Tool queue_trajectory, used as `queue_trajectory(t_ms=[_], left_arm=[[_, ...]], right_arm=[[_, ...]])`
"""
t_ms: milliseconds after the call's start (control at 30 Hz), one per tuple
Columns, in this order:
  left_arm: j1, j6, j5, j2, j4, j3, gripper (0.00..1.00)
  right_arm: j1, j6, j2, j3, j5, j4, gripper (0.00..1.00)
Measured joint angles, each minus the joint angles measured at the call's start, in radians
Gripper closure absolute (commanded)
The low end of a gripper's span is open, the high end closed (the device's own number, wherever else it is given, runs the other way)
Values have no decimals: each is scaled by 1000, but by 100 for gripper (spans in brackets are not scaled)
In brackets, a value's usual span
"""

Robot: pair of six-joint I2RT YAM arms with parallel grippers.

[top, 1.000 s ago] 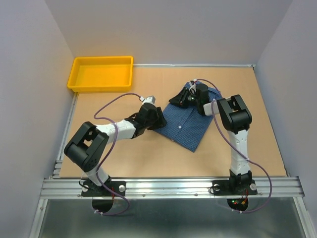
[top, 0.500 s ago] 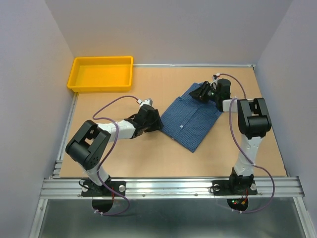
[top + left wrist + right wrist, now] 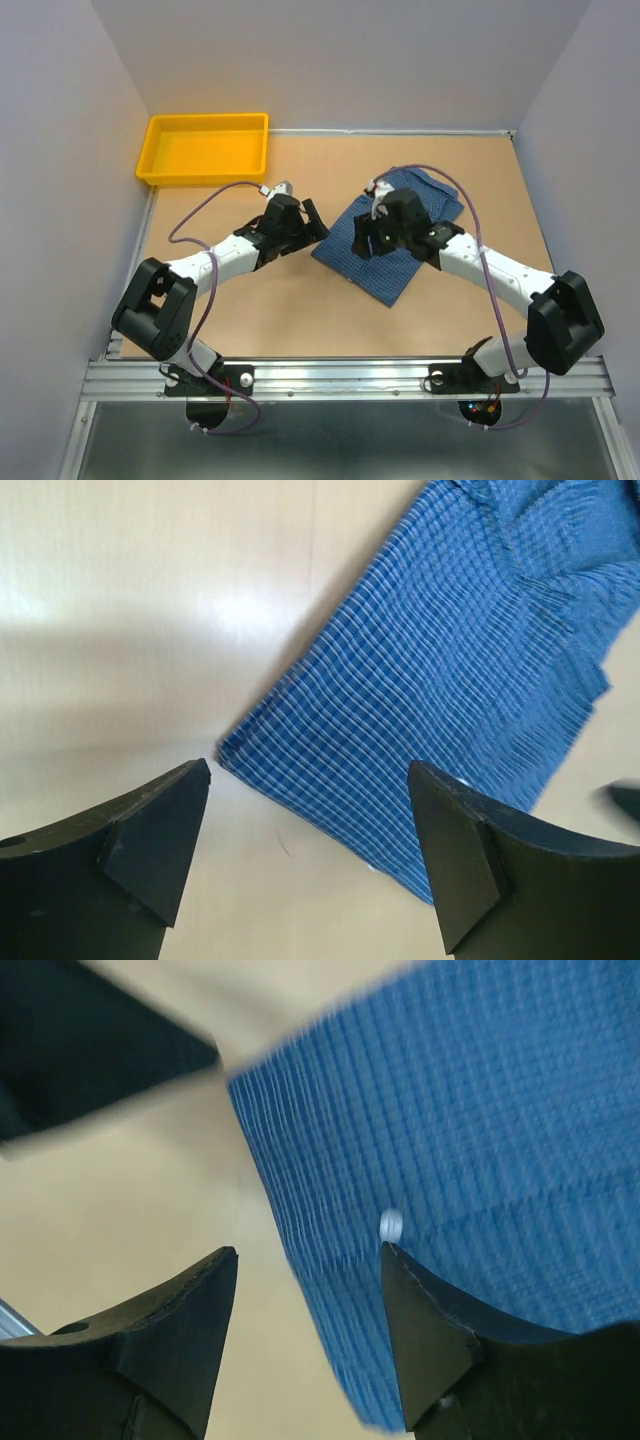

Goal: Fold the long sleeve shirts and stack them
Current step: Fold the shirt

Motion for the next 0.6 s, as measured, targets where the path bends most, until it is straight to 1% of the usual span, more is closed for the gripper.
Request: queue_trajectory(t_ms=[33,100,267,367,467,567,600], left_arm=[[0,-15,11,-22,-3,-14,4],[0,-42,26,-71,-10,-49,4],[0,-89,39,-178,-50,-140,3],[0,-109,39,-242,-67,-192,4],[0,-120,40,-282,-78,-219,4],[0,-128,39,-303,-79,-233,4],[0,-130,39,-306,-80,-237,4]], right_arm=[[38,-3,-7,-8,19,-27,35],[154,-7,-22,-47,122,-144,35],[360,29,-13,-88,349,-355,34],[424,62,53,-71,441,-418,34],[437,87,145,-60,516,-451,35],[439,100,199,-55,566,-479,40],[444,103,205,-48,583,-487,46]])
